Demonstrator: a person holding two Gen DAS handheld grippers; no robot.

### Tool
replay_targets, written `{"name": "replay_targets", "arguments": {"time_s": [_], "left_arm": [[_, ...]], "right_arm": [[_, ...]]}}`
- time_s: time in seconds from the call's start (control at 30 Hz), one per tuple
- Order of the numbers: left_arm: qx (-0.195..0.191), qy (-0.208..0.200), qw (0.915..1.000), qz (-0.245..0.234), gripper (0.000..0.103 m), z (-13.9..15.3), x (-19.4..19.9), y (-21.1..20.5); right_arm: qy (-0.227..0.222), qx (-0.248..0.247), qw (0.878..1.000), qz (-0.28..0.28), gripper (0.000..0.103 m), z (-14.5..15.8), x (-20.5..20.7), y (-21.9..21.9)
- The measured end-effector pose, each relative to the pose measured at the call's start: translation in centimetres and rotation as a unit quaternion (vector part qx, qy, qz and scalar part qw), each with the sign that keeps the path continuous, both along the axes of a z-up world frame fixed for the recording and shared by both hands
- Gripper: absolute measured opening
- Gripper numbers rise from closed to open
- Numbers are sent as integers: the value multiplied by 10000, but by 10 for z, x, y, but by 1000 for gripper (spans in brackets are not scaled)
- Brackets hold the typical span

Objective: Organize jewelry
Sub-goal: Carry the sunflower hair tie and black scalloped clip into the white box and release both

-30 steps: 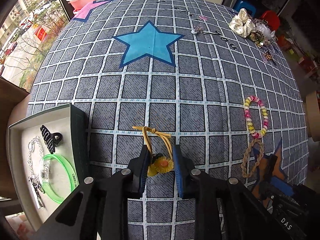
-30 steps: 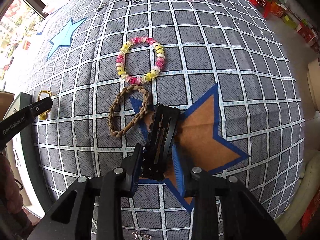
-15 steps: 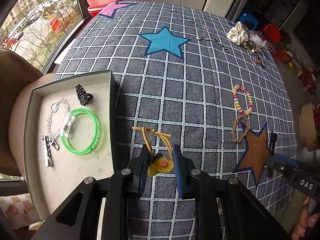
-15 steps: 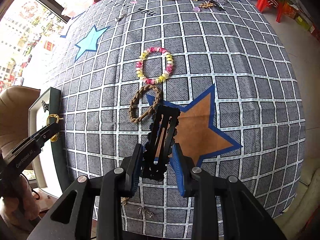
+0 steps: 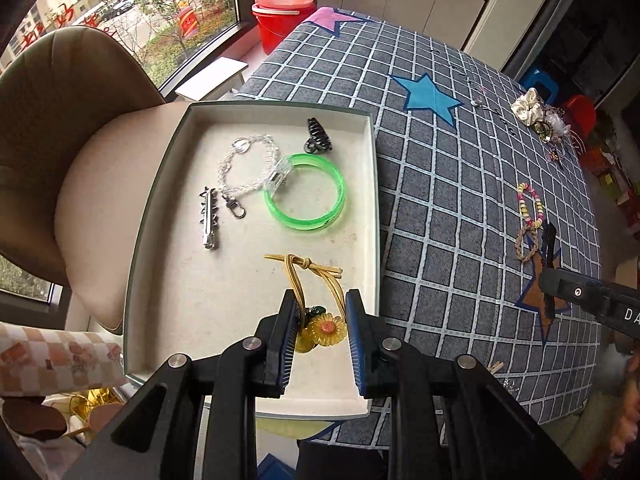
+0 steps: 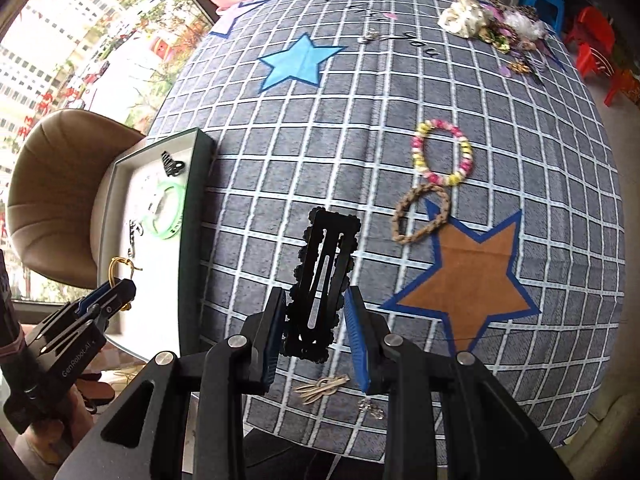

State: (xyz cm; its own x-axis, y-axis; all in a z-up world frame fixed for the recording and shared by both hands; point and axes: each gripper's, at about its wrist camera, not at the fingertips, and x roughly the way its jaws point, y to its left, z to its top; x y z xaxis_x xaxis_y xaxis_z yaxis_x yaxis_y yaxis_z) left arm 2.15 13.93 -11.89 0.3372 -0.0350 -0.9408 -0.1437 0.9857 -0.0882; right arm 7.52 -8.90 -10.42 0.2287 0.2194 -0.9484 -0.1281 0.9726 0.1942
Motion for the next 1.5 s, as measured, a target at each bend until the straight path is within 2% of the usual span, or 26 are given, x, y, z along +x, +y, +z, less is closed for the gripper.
{"name": "replay_targets", "arguments": {"time_s": [0.33, 0.5, 0.67, 0.87, 1.03, 1.5], "left_arm": [[41, 149, 9971, 740, 31, -17, -25, 72], [32, 255, 9963, 815, 31, -35, -22, 87], [-2, 363, 9960, 812, 31, -53, -13, 91], [-37, 441, 9956, 820, 31, -68, -1, 94], [-11, 457, 9956, 819, 31, -76, 10, 98], [279, 279, 9962, 781, 32, -76, 36, 101]], "right_arm": [[184, 179, 9906, 1344, 32, -18, -5, 113], [439, 153, 9830, 1779, 32, -42, 0, 158], [695, -113, 9744, 2133, 32, -70, 0, 187], [885, -326, 9676, 2342, 32, -94, 3, 201], [909, -444, 9673, 2325, 32, -106, 17, 202], [599, -630, 9700, 2269, 32, -108, 48, 194]]}}
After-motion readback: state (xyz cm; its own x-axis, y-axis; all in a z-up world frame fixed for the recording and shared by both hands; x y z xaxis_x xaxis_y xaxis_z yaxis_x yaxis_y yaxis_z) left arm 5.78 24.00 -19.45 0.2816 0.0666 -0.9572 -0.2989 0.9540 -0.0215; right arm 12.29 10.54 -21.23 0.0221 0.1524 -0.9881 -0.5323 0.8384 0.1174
